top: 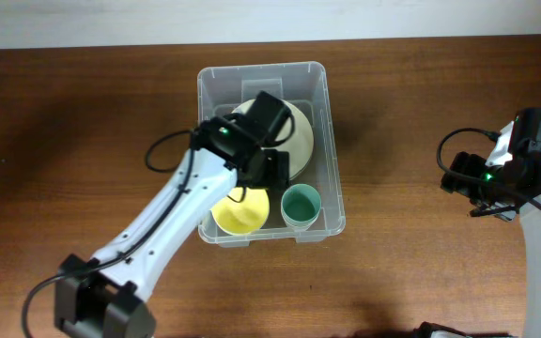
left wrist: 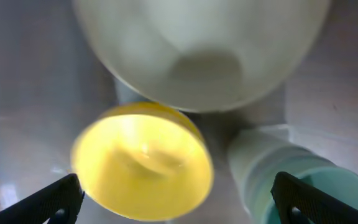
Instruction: Pack container
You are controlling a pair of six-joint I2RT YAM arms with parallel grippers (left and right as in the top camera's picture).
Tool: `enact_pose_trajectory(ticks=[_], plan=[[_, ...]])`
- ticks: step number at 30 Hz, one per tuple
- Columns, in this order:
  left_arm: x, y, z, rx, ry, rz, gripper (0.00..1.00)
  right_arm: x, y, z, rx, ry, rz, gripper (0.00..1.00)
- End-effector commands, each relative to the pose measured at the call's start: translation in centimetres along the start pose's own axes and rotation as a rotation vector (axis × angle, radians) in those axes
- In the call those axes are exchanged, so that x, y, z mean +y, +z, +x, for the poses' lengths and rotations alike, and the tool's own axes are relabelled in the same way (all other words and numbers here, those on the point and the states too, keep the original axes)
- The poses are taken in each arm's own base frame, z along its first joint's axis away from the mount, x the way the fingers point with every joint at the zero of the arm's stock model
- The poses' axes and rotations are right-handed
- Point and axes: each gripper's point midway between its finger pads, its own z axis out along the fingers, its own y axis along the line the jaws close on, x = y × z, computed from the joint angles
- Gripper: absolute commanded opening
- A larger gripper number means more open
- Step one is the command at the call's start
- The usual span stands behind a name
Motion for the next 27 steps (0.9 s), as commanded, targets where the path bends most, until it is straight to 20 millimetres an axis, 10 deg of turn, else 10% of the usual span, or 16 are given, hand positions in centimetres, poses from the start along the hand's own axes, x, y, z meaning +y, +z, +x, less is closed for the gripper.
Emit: enact_pose_trajectory(ticks=[1,13,15,21,27], plan=[[5.4,-5.1,-3.1,-0.171,-0.074,-0.031,1.00,-0.1,-0.2,-0.2,-0.013,-0.009,0.000,0.78],[27.9,-7.7,-5.7,-0.298,-0.614,-0.247,0.99,3.1,-0.5,-4.4,-0.231,-0.201,0.073,0.84],[29.4,-7.8,-5.2,-0.295,-0.652,-0.265,0.99,4.7,-0.6,-5.7,-0.303,-0.277,0.102,0.99],[30.6,-8.2,-5.8,-0.325,-0.629,-0.255,0.99,10.0,-1.2,-9.3,-0.493,-0.328,-0.005,0.99],[28.9,-9.6,-6.8,-0.369,-0.419,-0.180,0.99,10.0,-3.5,-8.3,-0.507,-0.332,-0.039,0.99]])
